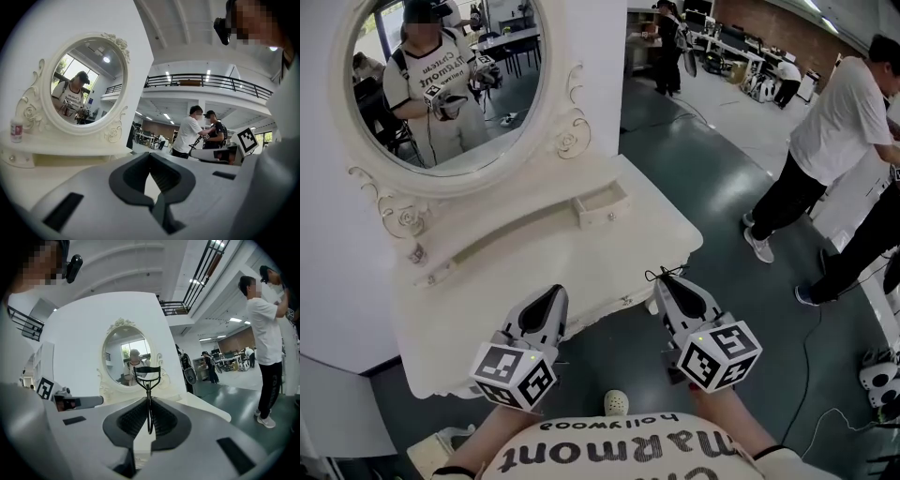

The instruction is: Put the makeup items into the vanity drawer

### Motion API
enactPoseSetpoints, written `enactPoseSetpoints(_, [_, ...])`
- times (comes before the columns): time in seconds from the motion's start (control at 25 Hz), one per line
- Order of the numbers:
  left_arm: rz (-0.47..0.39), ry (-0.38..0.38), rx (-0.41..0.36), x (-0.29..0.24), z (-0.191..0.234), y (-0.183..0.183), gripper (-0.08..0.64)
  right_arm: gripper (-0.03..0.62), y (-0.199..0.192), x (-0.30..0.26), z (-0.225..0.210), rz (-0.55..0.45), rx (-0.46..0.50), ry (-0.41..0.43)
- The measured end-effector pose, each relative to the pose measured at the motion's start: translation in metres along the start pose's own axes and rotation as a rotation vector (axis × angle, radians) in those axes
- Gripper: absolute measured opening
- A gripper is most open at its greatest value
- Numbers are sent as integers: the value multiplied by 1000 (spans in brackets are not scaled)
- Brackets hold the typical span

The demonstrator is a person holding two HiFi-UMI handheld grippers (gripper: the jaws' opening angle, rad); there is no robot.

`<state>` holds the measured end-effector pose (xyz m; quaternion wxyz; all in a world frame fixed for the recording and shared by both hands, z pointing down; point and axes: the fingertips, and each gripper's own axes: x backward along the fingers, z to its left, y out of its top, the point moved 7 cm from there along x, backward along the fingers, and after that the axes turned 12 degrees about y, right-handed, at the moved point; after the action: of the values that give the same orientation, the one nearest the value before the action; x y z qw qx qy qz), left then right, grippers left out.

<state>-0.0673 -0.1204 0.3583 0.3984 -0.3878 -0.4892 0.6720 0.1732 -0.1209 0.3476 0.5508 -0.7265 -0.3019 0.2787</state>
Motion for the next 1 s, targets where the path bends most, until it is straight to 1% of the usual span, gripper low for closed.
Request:
enactPoseSetpoints(0.36, [0,41,10,-41,-5,7,9,38,12,-21,-44,14,-9,42])
enactPoseSetpoints(0.48, [-17,63,9,-47,-7,12,9,38,16,-25,-55,17,-9,59])
enactPoseSetpoints(0.56, [-37,79,-4,-48,-10,16,9,38,19,-29,-59,18,-4,78])
enactPoseSetpoints(0.68, [-47,81,-16,-49,-14,18,9,38,19,-33,-64,19,-7,95])
enactPoseSetpoints(0.88, [-34,119,2,-52,-4,12,9,38,11,-43,-72,27,-38,114])
enactPoseSetpoints(1.0, [-41,124,3,-61,2,15,9,38,11,-54,-77,35,-50,125])
